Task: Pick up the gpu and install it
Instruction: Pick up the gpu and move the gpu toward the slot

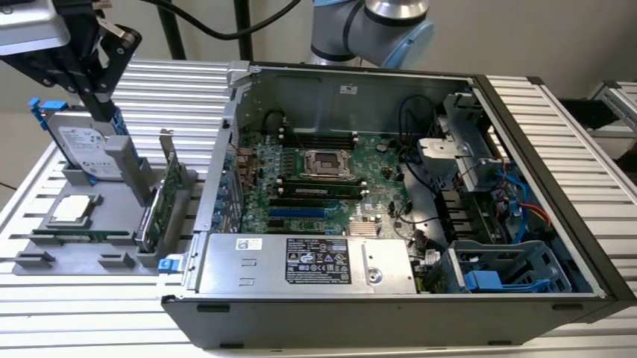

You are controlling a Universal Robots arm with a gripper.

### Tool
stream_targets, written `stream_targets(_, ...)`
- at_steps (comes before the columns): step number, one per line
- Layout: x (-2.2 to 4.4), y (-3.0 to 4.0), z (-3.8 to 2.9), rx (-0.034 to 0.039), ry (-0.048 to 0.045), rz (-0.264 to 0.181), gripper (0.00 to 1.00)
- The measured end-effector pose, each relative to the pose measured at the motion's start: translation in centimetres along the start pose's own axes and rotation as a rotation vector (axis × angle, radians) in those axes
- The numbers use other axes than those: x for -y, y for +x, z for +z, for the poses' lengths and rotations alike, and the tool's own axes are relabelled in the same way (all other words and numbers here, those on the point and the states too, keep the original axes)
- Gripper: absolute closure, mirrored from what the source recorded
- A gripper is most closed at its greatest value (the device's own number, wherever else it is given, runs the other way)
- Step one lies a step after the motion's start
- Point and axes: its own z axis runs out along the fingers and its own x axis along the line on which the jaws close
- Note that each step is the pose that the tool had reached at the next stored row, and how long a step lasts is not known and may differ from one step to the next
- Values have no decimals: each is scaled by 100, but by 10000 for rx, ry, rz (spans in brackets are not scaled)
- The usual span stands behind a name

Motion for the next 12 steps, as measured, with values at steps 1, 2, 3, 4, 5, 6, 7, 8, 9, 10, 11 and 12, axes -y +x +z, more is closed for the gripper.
stream_targets(1,6,-1,-1,-1,0,0,100)
stream_targets(2,12,-1,-1,0,0,0,100)
stream_targets(3,19,-1,-1,0,0,0,100)
stream_targets(4,24,-2,-2,0,0,0,100)
stream_targets(5,29,-2,-1,0,-1,0,100)
stream_targets(6,35,-2,-2,0,0,0,100)
stream_targets(7,40,-3,-2,0,0,0,100)
stream_targets(8,46,-3,-3,0,0,0,100)
stream_targets(9,51,-4,-3,0,0,0,100)
stream_targets(10,56,-4,-3,0,0,0,100)
stream_targets(11,63,-4,-3,0,0,0,100)
stream_targets(12,69,-5,-4,0,0,0,100)
